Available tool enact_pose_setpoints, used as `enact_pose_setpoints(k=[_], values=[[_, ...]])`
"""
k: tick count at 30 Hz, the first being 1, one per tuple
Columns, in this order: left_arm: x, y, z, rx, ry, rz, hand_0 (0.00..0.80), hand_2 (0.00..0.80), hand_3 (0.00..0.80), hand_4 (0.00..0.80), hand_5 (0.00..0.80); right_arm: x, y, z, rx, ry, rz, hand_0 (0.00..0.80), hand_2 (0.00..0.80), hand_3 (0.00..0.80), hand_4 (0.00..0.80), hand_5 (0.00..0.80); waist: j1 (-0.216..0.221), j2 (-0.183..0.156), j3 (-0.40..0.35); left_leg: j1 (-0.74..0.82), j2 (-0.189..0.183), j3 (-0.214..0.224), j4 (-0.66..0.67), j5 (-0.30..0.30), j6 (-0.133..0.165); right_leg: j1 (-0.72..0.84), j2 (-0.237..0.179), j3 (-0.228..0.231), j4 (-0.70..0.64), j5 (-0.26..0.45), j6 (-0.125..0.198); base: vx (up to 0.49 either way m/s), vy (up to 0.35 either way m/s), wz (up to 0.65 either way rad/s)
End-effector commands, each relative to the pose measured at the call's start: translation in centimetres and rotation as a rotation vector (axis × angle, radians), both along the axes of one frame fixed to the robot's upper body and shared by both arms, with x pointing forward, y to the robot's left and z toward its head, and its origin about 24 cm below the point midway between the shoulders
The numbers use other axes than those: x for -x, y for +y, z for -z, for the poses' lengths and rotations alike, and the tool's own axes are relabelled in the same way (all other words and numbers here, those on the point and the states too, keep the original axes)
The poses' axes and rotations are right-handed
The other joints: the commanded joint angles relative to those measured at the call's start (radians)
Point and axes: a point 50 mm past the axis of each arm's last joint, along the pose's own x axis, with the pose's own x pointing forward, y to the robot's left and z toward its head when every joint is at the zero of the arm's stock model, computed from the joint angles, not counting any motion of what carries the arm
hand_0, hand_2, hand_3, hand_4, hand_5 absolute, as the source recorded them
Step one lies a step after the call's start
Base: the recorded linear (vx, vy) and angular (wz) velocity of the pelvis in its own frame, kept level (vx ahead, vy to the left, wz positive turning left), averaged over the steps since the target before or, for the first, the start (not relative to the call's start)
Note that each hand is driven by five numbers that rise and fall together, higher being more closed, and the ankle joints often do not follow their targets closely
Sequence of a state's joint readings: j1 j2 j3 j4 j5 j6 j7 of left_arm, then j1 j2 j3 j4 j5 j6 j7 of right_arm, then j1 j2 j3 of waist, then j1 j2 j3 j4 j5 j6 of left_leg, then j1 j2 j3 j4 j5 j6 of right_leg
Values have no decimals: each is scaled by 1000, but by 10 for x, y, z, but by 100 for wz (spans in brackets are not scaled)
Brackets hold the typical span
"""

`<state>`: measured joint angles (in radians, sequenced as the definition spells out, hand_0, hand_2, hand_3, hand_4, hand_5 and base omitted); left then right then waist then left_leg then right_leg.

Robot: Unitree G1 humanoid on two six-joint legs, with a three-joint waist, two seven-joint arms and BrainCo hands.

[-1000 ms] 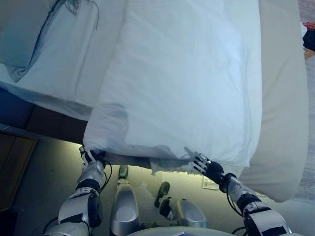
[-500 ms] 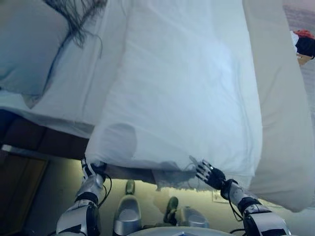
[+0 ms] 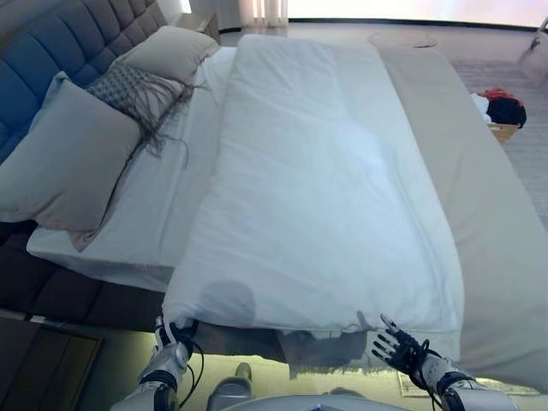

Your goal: Make the bed neatly

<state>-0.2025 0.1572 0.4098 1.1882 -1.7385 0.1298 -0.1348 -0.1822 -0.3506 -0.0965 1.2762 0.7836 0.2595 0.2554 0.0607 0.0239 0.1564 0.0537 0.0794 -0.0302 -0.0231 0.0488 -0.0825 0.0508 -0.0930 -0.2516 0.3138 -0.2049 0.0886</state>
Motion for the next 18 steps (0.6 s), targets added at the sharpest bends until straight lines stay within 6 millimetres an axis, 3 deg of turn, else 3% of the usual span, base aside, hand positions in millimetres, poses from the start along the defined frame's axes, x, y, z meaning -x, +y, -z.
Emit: enact_pose_setpoints(k=[1, 2, 4, 5, 6, 7, 8, 10, 12, 14, 15, 18], values=[[22, 104, -37, -342, -38, -247, 800, 800, 800, 800, 800, -31, -1, -13, -15, -137, 47, 0, 0, 0, 0, 0, 106, -34, 25, -204, -154, 49, 76, 53, 58, 53, 32, 54, -94, 115, -29, -331, -4, 55], [11, 102, -41, -338, -72, -244, 800, 800, 800, 800, 800, -44, -8, -22, 3, -158, 33, 0, 0, 0, 0, 0, 105, -29, 45, -267, -155, 68, 88, 85, 29, 72, 60, 82, -179, 86, -54, -317, 0, 37], [-4, 101, -49, -336, -122, -245, 800, 800, 800, 800, 800, -58, -14, -32, 25, -185, 23, 0, 0, 0, 0, 0, 103, -17, 75, -311, -136, 112, 79, 114, 6, 70, 88, 83, -229, 91, -77, -316, -7, 24], [-15, 101, -56, -339, -148, -246, 800, 800, 800, 800, 800, -60, -15, -33, 33, -198, 25, 0, 0, 0, 0, 0, 93, -13, 89, -320, -114, 175, 66, 125, -4, 68, 97, 61, -246, 95, -82, -326, -16, 19], [-30, 102, -68, -344, -178, -249, 800, 800, 800, 800, 800, -58, -19, -34, 45, -206, 34, 0, 0, 0, 0, 0, 71, -11, 102, -320, -73, 279, 65, 132, -17, 70, 100, 14, -272, 105, -86, -279, -11, 13], [-38, 102, -73, -344, -190, -249, 800, 800, 800, 800, 800, -56, -21, -33, 47, -208, 45, 0, 0, 0, 0, 0, 58, -12, 107, -312, -49, 324, 73, 135, -26, 72, 100, -10, -285, 110, -91, -269, 14, 26], [-44, 102, -77, -339, -208, -259, 800, 800, 800, 800, 800, -49, -26, -32, 48, -200, 54, 0, 0, 0, 0, 0, 37, -21, 109, -298, -12, 342, 114, 127, -38, 67, 88, -33, -292, 112, -101, -206, 57, 53], [-45, 104, -79, -327, -218, -291, 800, 800, 800, 800, 800, -41, -31, -30, 51, -184, 55, 0, 0, 0, 0, 0, 18, -40, 107, -282, 17, 286, 191, 93, -39, 43, 62, -33, -280, 122, -111, -184, 123, 41], [-37, 106, -74, -319, -211, -336, 800, 800, 800, 800, 800, -28, -38, -28, 48, -169, 70, 0, 0, 0, 0, 0, -4, -60, 98, -244, 55, 195, 288, 66, -37, 8, 29, -18, -242, 124, -116, -129, 185, -18], [-25, 104, -64, -323, -180, -344, 800, 800, 800, 800, 800, -16, -43, -25, 50, -151, 90, 0, 0, 0, 0, 0, -24, -57, 76, -189, 79, 142, 292, 60, -35, -28, 16, -12, -202, 116, -114, -39, 265, -8], [-19, 103, -58, -328, -158, -336, 800, 800, 800, 800, 800, -11, -45, -23, 53, -145, 105, 0, 0, 0, 0, 0, -36, -43, 59, -125, 88, 120, 223, 47, -38, -59, 10, -18, -169, 108, -108, -65, 339, -12], [-23, 95, -55, -319, -165, -292, 800, 800, 800, 800, 800, -14, -45, -24, 45, -166, 150, 0, 0, 0, 0, 0, -64, -6, 53, -41, 94, 135, 67, 25, -44, -125, -17, -33, -107, 111, -94, -140, 259, -28]])
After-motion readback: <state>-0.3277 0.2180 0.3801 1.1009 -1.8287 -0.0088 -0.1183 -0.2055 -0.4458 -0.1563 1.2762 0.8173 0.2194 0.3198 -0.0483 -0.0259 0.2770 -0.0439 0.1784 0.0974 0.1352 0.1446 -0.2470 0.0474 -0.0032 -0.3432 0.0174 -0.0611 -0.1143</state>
